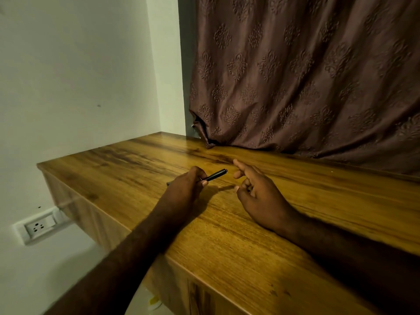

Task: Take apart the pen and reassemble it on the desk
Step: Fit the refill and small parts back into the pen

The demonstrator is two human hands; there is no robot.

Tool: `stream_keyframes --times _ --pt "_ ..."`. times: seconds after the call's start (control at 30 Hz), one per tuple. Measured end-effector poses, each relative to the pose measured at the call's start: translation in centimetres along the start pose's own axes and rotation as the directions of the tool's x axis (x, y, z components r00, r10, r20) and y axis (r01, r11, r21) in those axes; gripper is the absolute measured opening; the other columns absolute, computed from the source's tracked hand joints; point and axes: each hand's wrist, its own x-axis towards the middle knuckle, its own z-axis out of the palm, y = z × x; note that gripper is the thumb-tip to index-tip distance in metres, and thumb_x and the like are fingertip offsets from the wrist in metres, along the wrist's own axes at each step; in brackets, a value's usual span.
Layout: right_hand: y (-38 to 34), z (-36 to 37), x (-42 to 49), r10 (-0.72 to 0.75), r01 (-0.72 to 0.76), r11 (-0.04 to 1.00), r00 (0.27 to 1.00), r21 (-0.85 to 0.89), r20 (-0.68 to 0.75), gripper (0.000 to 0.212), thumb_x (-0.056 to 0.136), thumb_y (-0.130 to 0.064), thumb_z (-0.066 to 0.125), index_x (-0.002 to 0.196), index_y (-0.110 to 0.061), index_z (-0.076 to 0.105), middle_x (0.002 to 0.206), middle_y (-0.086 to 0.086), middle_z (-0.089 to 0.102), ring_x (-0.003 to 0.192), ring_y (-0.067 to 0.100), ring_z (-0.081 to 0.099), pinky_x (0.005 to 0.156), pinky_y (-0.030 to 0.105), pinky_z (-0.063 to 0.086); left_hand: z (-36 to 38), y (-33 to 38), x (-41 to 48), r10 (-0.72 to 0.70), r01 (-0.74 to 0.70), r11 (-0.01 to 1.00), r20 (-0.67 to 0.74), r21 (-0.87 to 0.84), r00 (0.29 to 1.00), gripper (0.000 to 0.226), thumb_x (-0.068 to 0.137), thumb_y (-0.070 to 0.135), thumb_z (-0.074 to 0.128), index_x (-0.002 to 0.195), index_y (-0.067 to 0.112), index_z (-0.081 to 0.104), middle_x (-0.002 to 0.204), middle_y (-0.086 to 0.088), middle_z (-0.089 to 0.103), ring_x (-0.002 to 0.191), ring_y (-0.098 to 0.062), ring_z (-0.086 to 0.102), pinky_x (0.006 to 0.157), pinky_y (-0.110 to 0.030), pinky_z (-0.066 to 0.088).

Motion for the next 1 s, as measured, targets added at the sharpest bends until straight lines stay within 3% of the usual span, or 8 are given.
stream_keyframes --times 0.13,0.33,0.43,0.53,0.63,0.7,0.83,1.0 --pt "-0.1 0.1 -0.1 -0.031 0.032 0.999 0.998 -0.008 0.052 0.052 0.09 -0.016 0.056 0.14 -0.03 0.045 0.112 -0.019 0.049 0.08 0.001 0.052 0.063 0.01 0.039 0.0 -0.3 0.1 -0.005 0.004 1.0 0.007 0.011 1.0 0.008 0.092 0.038 0.049 0.098 0.035 0.045 0.081 0.01 0.062 0.075 -0.008 0.062 0.06 -0.031 0.05" --pt "1.4 -1.7 0.7 0.026 -0.051 0.988 0.985 -0.143 -0.173 0.017 0.086 -0.012 0.063 0.1 -0.02 0.068 0.096 -0.008 0.06 0.069 0.002 0.05 0.065 0.022 0.04 0.1 -0.4 0.0 0.001 0.0 1.0 -0.029 0.027 1.0 0.027 0.083 0.058 0.037 0.095 0.036 0.046 0.076 0.012 0.059 0.068 -0.002 0.056 0.054 -0.021 0.04" --pt "2.7 -3.0 0.9 0.101 -0.155 0.953 0.973 -0.26 -0.207 0.014 0.084 -0.006 0.062 0.09 -0.017 0.068 0.091 -0.002 0.067 0.073 0.004 0.052 0.067 0.019 0.036 0.1 -0.4 0.0 0.003 -0.001 0.999 -0.029 0.052 1.0 0.03 0.081 0.059 0.038 0.096 0.034 0.047 0.076 0.012 0.058 0.066 -0.001 0.054 0.053 -0.019 0.034" --pt "3.1 -3.1 0.8 0.24 -0.274 0.924 0.959 -0.267 -0.152 0.009 0.076 -0.025 0.069 0.082 -0.024 0.063 0.076 -0.005 0.066 0.067 0.011 0.057 0.06 0.024 0.042 0.1 -0.6 0.0 0.009 -0.008 0.997 -0.012 0.083 1.0 0.028 0.086 0.05 0.047 0.1 0.027 0.051 0.081 0.01 0.061 0.07 -0.003 0.055 0.055 -0.019 0.036" --pt "3.1 -2.7 0.9 0.32 -0.339 0.86 0.94 -0.381 -0.117 0.034 0.064 -0.056 0.071 0.074 -0.026 0.061 0.07 -0.01 0.061 0.067 0.01 0.059 0.059 0.028 0.046 0.3 -0.8 0.2 -0.004 0.003 0.995 0.011 0.095 1.0 0.015 0.09 0.03 0.057 0.102 0.022 0.053 0.084 0.005 0.062 0.073 -0.012 0.058 0.056 -0.024 0.039" --pt "3.0 -2.6 1.1 0.319 -0.333 0.83 0.941 -0.447 -0.11 0.037 0.063 -0.061 0.069 0.07 -0.026 0.061 0.071 -0.011 0.063 0.071 0.011 0.06 0.062 0.03 0.05 0.3 -0.9 0.3 -0.022 0.02 0.995 0.017 0.103 1.0 0.013 0.091 0.023 0.059 0.102 0.02 0.053 0.084 0.005 0.061 0.072 -0.013 0.057 0.056 -0.024 0.037" --pt "3.0 -2.6 1.2 0.301 -0.298 0.84 0.951 -0.453 -0.067 0.029 0.067 -0.054 0.071 0.068 -0.026 0.067 0.081 -0.009 0.069 0.08 0.013 0.063 0.07 0.033 0.054 0.4 -0.8 0.2 -0.023 0.021 0.993 0.012 0.115 1.0 0.013 0.09 0.023 0.059 0.1 0.024 0.052 0.079 0.011 0.055 0.067 -0.001 0.051 0.052 -0.015 0.031" --pt "2.8 -2.8 1.1 0.287 -0.282 0.882 0.957 -0.378 -0.045 0.013 0.071 -0.038 0.072 0.068 -0.024 0.071 0.073 -0.01 0.071 0.074 0.008 0.064 0.069 0.036 0.056 0.3 -0.6 0.1 -0.017 0.014 0.993 0.022 0.115 1.0 0.013 0.089 0.026 0.059 0.099 0.025 0.051 0.076 0.012 0.055 0.065 -0.004 0.052 0.051 -0.019 0.032"
